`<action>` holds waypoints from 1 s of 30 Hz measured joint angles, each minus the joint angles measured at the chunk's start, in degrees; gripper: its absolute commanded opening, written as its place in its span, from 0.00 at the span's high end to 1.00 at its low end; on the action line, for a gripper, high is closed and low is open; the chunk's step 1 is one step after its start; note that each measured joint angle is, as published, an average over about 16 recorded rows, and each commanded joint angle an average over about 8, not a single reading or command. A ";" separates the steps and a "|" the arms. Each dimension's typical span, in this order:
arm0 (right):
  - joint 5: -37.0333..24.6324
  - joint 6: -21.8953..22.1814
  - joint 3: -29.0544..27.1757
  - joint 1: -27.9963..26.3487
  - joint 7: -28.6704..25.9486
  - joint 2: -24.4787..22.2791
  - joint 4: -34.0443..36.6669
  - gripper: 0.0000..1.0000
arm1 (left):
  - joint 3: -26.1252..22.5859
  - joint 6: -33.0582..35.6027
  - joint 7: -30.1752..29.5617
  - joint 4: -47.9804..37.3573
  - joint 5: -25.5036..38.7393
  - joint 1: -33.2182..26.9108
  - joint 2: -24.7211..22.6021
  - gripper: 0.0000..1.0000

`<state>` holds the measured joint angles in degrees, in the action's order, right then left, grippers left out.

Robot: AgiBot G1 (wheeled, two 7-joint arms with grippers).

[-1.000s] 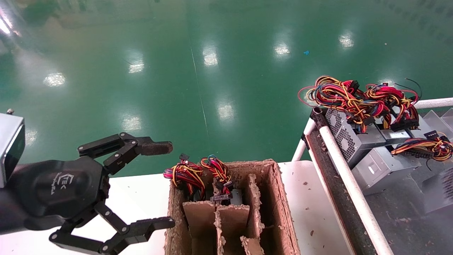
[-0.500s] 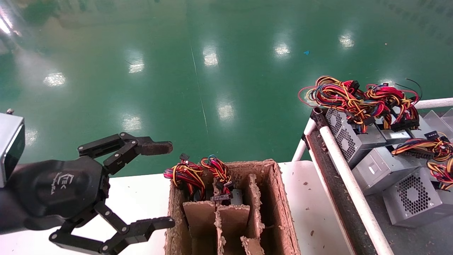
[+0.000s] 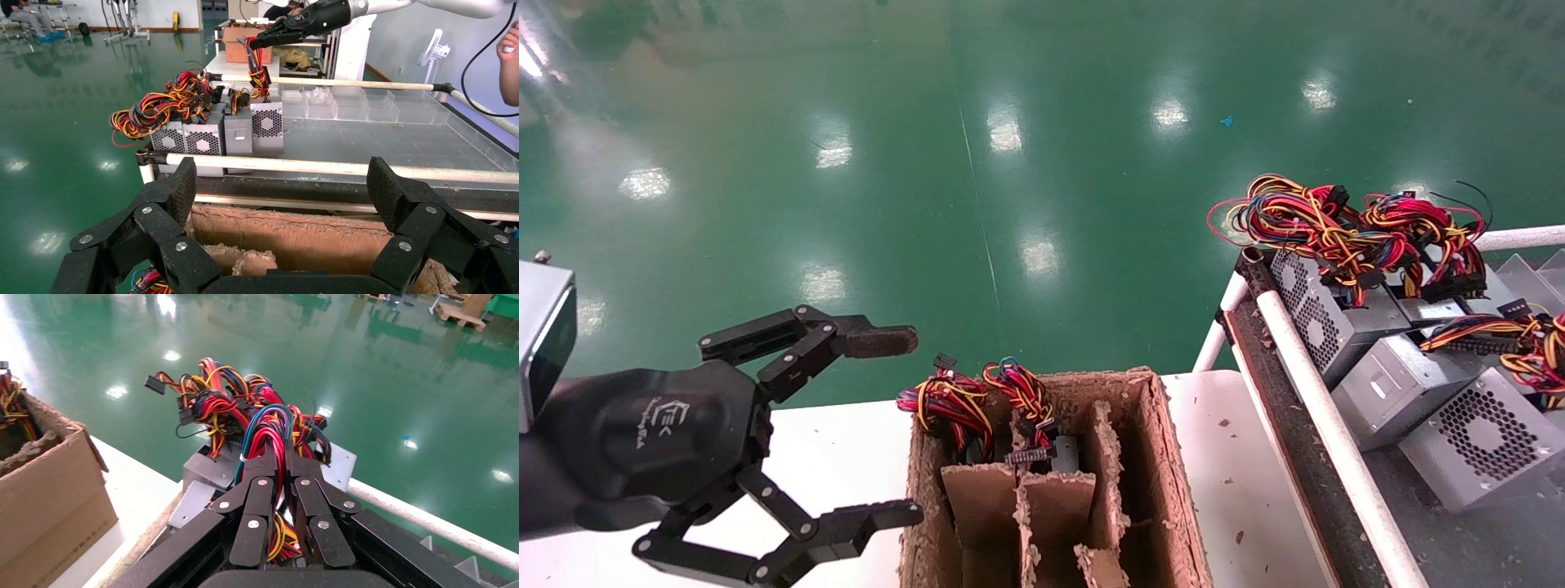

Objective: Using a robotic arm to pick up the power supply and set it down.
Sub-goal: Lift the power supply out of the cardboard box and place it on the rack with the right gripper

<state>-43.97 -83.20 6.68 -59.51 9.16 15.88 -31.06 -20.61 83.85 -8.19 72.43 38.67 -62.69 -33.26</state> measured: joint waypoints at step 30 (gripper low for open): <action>-5.08 -0.39 2.49 -8.07 1.18 0.45 5.16 1.00 | -0.02 -0.01 0.01 0.00 -0.01 0.00 0.01 0.00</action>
<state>-49.05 -83.60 9.17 -67.58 10.34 16.34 -25.91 -20.63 83.84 -8.18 72.43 38.66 -62.69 -33.25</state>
